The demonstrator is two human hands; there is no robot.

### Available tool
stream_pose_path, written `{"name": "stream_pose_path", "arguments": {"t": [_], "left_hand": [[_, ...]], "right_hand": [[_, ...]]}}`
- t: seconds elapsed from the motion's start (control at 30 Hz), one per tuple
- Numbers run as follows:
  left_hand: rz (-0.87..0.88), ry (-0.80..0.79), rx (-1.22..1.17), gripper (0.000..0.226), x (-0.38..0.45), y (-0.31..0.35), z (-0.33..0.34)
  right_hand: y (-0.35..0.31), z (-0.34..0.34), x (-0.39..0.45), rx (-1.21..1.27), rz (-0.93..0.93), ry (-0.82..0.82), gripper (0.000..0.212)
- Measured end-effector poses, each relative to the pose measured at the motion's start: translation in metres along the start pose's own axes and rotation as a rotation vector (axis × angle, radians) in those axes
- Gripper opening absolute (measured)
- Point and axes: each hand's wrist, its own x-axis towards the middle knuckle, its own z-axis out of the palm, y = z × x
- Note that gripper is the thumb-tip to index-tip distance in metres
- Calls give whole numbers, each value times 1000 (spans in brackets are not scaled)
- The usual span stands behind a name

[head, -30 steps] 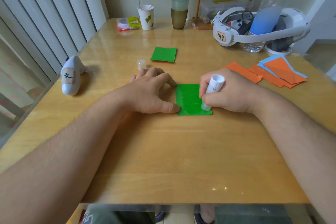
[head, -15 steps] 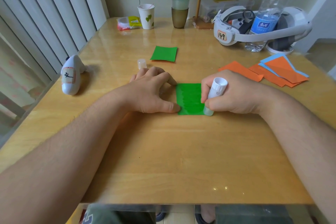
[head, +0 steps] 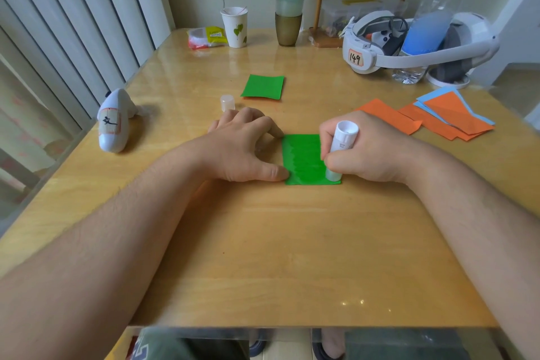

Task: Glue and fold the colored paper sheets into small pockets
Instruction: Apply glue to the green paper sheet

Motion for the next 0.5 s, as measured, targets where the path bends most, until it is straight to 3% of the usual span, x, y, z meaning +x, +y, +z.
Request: {"name": "stream_pose_path", "arguments": {"t": [0.23,0.5], "left_hand": [[-8,17,-1,91,-1,2,1],[5,19,1,91,0,0,0]], "right_hand": [[-9,14,4,19,-31,-44,8],[3,12,18,-50,42,215,13]]}}
